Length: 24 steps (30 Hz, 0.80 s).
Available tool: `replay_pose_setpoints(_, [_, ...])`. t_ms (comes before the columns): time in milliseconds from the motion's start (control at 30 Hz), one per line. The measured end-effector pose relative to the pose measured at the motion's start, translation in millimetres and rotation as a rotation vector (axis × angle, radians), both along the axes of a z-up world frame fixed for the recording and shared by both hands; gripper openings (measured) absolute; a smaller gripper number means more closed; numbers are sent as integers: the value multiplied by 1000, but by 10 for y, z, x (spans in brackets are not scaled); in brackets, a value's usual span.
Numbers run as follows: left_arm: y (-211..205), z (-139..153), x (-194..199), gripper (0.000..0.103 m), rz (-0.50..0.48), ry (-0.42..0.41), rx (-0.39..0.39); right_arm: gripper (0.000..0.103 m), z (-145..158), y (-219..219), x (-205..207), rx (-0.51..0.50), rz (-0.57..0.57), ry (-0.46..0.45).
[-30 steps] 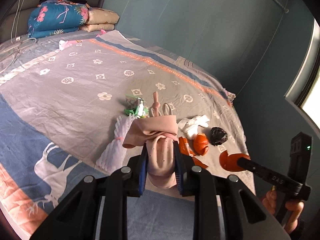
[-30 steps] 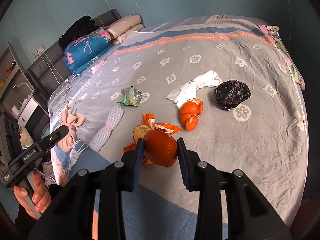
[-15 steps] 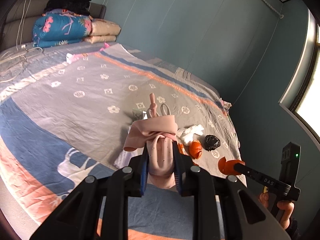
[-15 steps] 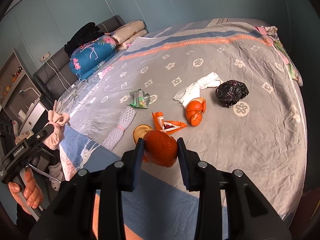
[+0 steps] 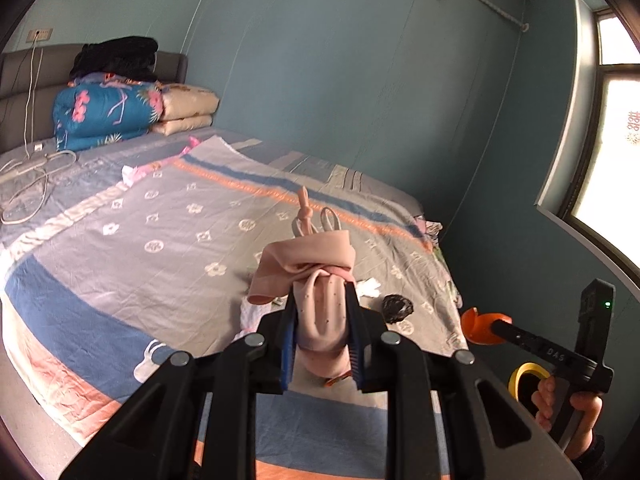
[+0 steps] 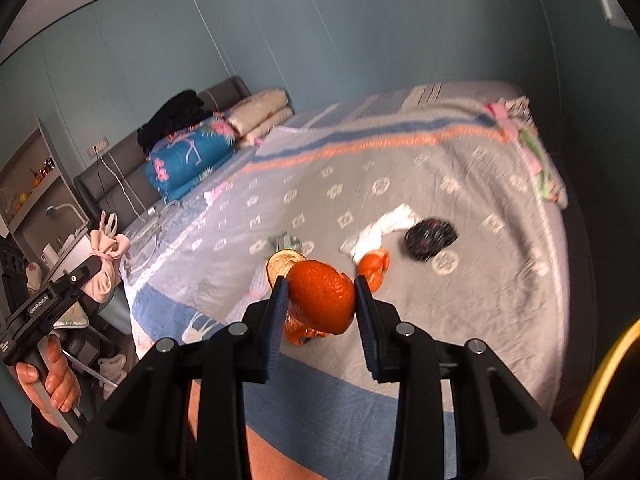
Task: Collect trash
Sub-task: 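Carry the pink cloth bundle and orange peel with both tools over the bin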
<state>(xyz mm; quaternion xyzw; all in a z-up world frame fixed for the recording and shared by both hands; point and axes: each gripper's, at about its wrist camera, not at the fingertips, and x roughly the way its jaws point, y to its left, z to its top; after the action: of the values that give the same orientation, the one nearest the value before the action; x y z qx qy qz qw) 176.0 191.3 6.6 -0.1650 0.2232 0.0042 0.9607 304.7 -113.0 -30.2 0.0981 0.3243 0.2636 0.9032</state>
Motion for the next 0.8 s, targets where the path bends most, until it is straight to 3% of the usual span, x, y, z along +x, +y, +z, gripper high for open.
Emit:
replay_pose_setpoints(467, [-714, 428, -100, 20, -116, -59, 36, 32, 766, -897, -747, -13, -123, -177])
replay_pose_setpoints(800, [-1323, 588, -8, 20, -218, -71, 76, 32, 1005, -1436, -1081, -33, -210, -241])
